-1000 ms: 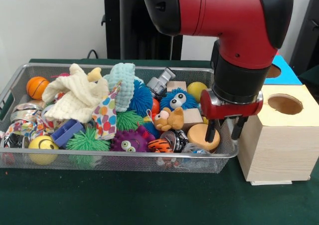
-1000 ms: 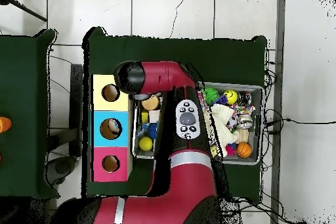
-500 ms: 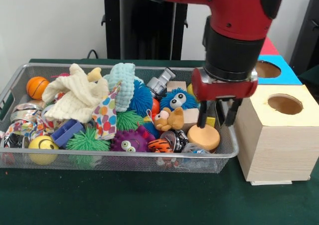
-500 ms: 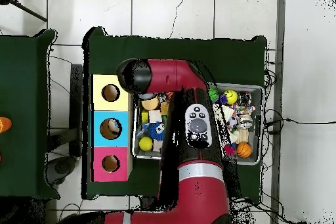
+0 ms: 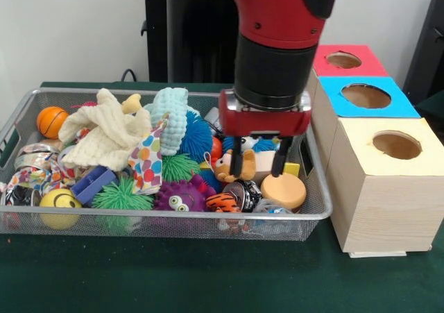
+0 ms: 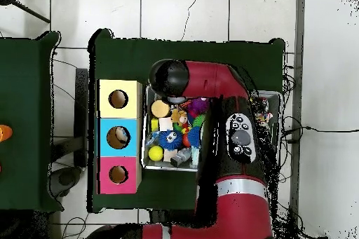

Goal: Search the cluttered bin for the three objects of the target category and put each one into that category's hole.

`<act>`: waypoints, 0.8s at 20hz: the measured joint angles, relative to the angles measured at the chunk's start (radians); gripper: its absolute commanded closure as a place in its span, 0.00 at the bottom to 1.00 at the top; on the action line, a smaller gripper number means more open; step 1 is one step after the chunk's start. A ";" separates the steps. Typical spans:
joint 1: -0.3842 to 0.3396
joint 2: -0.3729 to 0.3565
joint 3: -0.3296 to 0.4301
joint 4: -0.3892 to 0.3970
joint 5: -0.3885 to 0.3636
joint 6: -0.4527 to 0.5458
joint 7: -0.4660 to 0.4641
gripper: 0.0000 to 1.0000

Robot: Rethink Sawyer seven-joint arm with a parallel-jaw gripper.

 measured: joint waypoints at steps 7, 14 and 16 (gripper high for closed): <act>0.012 0.005 -0.001 0.000 -0.005 0.000 0.000 0.00; 0.054 0.007 -0.001 0.000 -0.008 0.000 0.000 0.00; 0.061 0.008 0.000 0.000 -0.008 0.000 0.000 0.00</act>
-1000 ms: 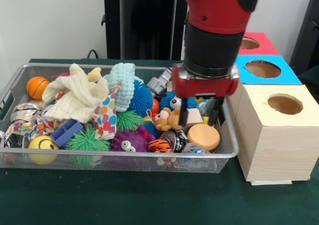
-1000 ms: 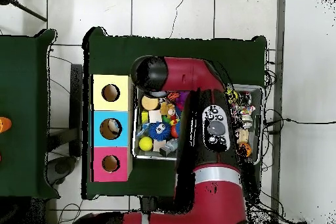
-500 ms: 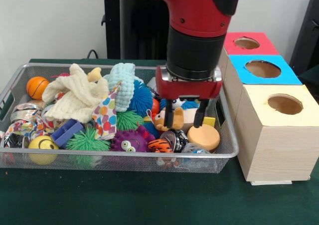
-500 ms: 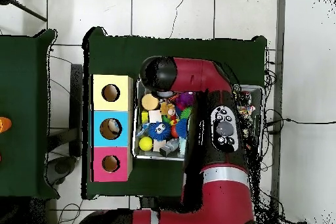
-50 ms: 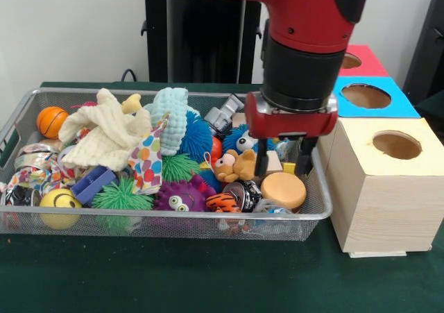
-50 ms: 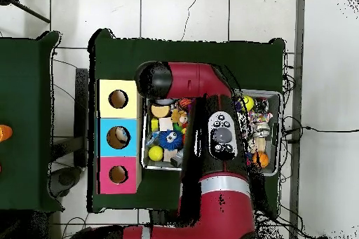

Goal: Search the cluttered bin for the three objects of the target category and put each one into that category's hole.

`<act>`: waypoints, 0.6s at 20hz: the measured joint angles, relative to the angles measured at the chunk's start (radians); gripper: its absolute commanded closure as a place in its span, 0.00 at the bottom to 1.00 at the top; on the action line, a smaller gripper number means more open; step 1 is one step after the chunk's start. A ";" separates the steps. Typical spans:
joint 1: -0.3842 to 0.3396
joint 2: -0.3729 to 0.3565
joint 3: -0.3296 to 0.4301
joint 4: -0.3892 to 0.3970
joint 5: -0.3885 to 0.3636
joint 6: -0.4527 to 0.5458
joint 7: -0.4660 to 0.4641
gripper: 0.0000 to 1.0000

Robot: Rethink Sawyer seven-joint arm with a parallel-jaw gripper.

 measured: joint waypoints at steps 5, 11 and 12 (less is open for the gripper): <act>0.003 0.010 0.001 -0.003 -0.003 0.000 0.000 0.00; -0.006 0.036 0.001 -0.022 -0.006 0.000 0.000 0.00; -0.008 0.039 0.001 -0.024 -0.006 0.000 0.000 0.00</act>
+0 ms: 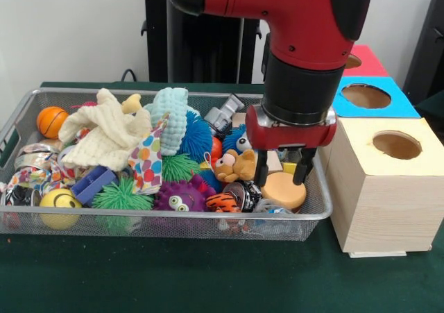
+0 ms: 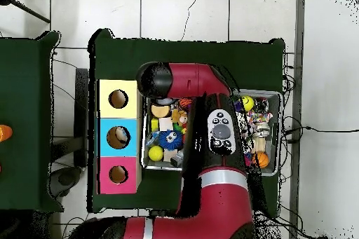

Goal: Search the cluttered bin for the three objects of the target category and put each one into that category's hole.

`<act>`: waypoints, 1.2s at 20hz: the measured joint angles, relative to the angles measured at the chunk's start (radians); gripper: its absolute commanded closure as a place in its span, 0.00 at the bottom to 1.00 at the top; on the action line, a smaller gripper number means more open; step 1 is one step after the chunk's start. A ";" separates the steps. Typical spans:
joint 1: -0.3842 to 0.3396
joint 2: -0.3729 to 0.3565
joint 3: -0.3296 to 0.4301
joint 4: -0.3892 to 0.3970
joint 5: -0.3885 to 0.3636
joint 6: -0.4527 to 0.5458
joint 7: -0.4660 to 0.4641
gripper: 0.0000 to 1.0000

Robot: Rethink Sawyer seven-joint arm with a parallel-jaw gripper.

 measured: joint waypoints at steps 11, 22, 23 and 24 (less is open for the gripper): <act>-0.014 0.025 0.000 -0.030 -0.004 0.000 0.000 0.00; 0.000 0.049 0.000 -0.067 -0.005 0.000 0.000 0.00; 0.002 0.052 0.000 -0.071 -0.005 0.000 0.000 0.00; 0.005 0.057 0.000 -0.077 -0.005 0.000 0.000 0.00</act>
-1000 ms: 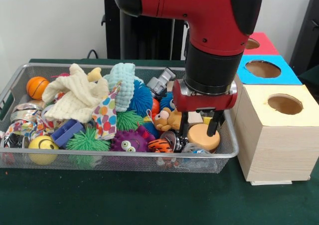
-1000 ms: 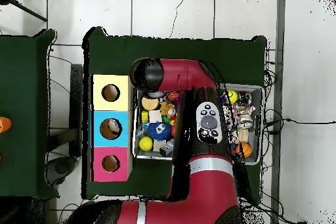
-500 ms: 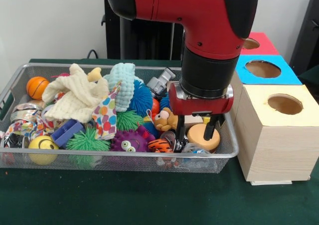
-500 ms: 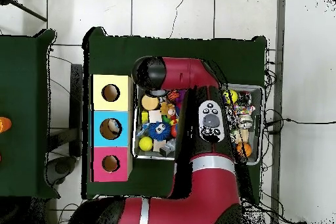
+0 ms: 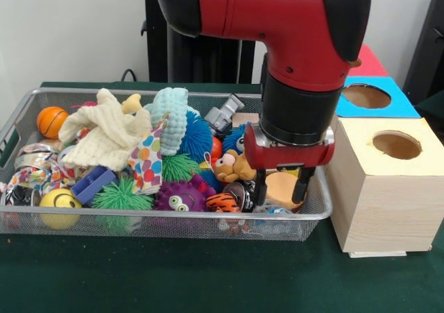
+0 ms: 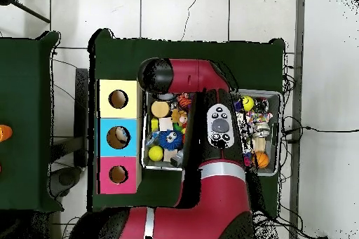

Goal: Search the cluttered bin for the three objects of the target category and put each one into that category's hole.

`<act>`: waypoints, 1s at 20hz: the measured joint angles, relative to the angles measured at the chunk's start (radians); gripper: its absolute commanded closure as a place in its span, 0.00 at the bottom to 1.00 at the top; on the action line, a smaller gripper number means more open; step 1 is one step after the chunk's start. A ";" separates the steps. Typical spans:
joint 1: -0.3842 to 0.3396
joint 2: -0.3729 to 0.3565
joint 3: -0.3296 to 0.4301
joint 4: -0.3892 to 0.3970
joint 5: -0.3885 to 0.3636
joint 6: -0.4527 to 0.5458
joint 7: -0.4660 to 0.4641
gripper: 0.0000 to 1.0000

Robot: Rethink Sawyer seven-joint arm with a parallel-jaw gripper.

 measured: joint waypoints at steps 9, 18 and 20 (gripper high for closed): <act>0.013 0.054 0.000 -0.059 -0.001 0.000 0.000 0.00; 0.007 0.088 0.001 -0.098 -0.001 0.000 0.000 0.00; 0.006 0.093 0.001 -0.100 -0.001 -0.001 0.000 0.00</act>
